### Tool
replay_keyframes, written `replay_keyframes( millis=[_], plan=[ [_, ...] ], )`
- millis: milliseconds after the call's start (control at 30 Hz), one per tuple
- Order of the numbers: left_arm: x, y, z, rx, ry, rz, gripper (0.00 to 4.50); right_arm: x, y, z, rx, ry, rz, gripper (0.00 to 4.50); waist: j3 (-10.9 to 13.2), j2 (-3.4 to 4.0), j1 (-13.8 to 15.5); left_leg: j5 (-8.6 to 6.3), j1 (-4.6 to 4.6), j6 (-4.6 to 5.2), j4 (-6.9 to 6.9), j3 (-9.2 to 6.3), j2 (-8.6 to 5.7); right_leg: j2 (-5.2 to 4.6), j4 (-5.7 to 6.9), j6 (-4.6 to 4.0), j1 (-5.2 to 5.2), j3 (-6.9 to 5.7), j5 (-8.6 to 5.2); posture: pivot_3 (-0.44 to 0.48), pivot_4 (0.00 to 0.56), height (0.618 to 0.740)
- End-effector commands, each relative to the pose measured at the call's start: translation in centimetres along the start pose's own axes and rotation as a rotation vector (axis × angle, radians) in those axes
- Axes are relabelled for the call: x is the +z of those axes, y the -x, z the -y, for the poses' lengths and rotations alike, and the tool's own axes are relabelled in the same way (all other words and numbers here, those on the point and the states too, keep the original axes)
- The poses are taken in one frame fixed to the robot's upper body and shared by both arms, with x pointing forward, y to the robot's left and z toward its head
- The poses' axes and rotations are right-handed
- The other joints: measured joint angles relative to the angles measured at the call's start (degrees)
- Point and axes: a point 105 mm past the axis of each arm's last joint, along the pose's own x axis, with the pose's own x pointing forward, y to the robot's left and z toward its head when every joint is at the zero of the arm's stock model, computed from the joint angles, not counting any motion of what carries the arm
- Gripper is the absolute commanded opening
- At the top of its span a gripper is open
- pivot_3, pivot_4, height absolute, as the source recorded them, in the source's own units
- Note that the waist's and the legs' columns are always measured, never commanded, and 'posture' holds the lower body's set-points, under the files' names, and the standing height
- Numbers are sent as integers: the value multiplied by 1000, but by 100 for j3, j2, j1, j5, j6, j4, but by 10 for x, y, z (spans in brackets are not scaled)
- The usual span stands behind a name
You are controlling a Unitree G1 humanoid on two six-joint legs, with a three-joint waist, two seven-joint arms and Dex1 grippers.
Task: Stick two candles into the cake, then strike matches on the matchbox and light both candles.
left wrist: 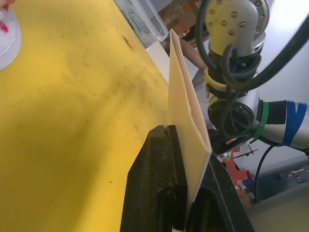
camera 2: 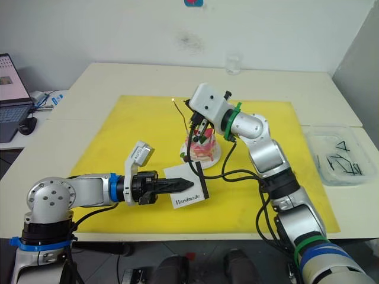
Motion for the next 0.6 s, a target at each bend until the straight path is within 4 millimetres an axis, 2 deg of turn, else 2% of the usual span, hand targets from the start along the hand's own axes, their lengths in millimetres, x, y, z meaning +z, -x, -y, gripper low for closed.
replay_keyframes(
  millis=[33,167,600],
  plan=[
    [1,-1,10,-41,-41,-7,0,27,19,2,1,-14,76,20,0,0,7,0,-17,0,1,-6,0,0,2,0,-12,-2,0,0,150,740],
    [-1,-2,10,-48,-39,-24,0,37,37,-3,13,-56,88,20,2,3,26,1,-30,0,3,-28,2,0,2,-2,-19,-5,2,0,150,740],
    [1,-7,10,-79,-42,-55,0,39,60,7,-36,-76,41,20,2,3,29,1,-30,0,4,-22,-3,4,-1,9,-18,-19,-6,0,150,740]
  ],
)
